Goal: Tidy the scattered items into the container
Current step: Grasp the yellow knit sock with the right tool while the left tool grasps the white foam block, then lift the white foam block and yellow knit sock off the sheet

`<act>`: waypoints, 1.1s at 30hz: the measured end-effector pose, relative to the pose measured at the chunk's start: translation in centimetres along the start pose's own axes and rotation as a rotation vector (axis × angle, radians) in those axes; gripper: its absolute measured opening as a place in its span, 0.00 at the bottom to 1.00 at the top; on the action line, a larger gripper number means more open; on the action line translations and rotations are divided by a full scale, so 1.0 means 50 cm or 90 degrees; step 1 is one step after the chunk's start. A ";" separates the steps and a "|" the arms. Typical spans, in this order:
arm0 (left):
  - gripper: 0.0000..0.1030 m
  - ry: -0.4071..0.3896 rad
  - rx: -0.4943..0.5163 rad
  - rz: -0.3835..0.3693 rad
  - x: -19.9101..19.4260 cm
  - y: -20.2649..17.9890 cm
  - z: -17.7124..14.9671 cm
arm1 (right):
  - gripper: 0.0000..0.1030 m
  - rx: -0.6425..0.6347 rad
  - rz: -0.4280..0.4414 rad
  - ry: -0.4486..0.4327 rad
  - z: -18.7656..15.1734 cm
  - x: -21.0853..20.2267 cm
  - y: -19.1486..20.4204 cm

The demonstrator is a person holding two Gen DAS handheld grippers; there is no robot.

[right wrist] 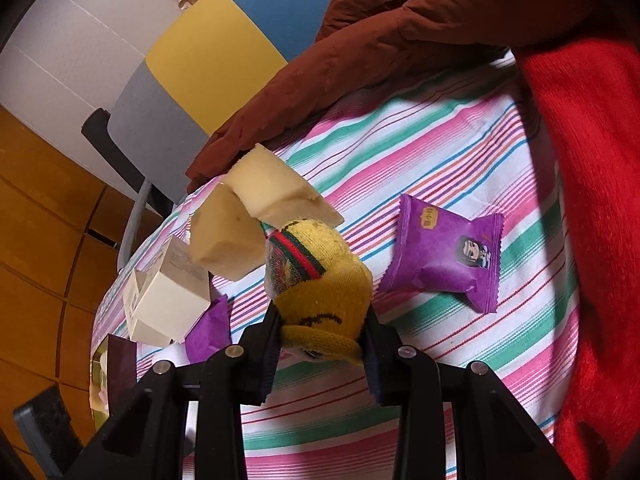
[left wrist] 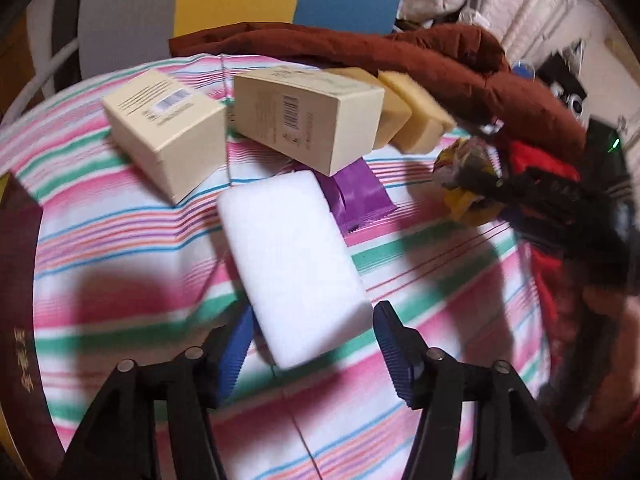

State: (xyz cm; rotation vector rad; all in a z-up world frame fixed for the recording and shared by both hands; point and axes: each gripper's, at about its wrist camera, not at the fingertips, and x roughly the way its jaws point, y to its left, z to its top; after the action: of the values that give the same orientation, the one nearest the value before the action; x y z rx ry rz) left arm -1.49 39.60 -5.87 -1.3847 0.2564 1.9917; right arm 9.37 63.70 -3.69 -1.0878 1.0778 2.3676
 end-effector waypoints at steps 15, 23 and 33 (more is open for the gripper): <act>0.35 -0.040 -0.031 -0.053 -0.030 0.039 -0.020 | 0.35 -0.034 -0.004 -0.008 0.001 -0.001 0.022; 0.27 -0.044 -0.052 -0.083 -0.053 0.054 -0.032 | 0.35 -0.030 0.004 -0.012 -0.001 -0.003 0.021; 0.57 0.002 -0.090 0.001 -0.022 0.043 0.010 | 0.35 -0.036 0.004 -0.013 -0.003 -0.005 0.027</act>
State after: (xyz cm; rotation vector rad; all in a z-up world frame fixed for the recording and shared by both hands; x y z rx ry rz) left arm -3.02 37.79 -5.13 -1.4755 0.1190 2.0419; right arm 8.87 62.70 -2.88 -1.0779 1.0145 2.4215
